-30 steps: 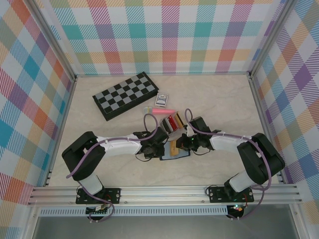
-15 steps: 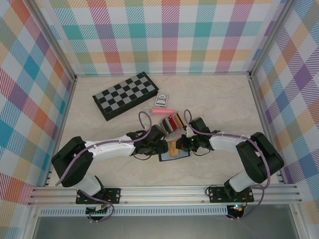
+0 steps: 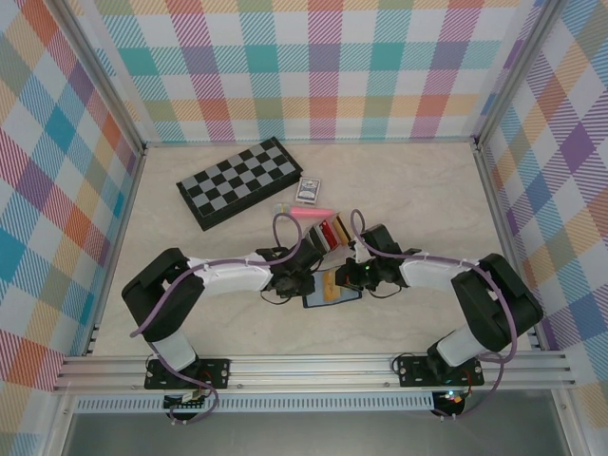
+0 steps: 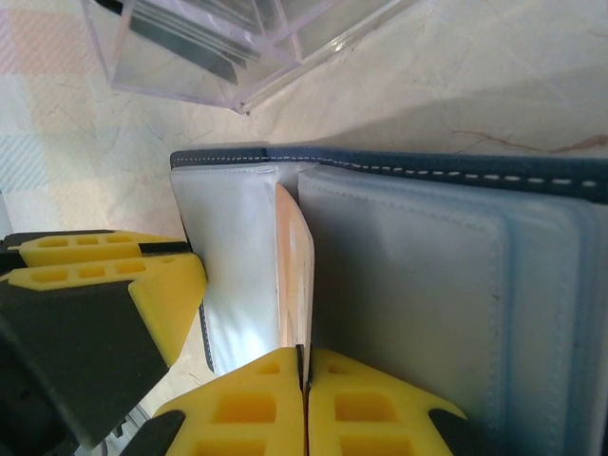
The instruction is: Put the credit cards into the card holder
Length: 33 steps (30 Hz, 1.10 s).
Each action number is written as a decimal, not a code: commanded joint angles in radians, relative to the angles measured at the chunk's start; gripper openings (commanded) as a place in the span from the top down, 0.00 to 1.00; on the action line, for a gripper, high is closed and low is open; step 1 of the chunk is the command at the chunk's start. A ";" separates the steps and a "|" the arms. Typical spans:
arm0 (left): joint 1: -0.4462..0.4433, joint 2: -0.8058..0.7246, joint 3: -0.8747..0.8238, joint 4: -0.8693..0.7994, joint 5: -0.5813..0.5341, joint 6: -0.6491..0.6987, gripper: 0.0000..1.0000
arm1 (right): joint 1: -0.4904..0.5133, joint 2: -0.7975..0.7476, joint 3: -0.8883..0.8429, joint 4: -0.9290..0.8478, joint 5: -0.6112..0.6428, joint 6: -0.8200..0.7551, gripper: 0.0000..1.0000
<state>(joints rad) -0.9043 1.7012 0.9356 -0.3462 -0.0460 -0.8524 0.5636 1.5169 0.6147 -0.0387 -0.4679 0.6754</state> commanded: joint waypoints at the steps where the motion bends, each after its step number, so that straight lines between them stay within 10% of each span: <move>1: 0.012 0.047 0.005 -0.046 -0.010 -0.002 0.80 | 0.009 0.007 -0.035 -0.076 -0.009 -0.029 0.93; 17: 0.011 0.051 0.014 -0.047 0.001 0.003 0.79 | 0.047 0.093 -0.004 0.040 -0.048 0.019 0.89; 33: 0.011 0.049 0.003 -0.050 0.005 0.008 0.82 | 0.053 0.070 0.104 -0.238 0.104 -0.052 0.76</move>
<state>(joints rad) -0.9005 1.7123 0.9516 -0.3641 -0.0456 -0.8482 0.6125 1.5810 0.7094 -0.1898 -0.3950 0.6525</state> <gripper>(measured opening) 0.181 0.240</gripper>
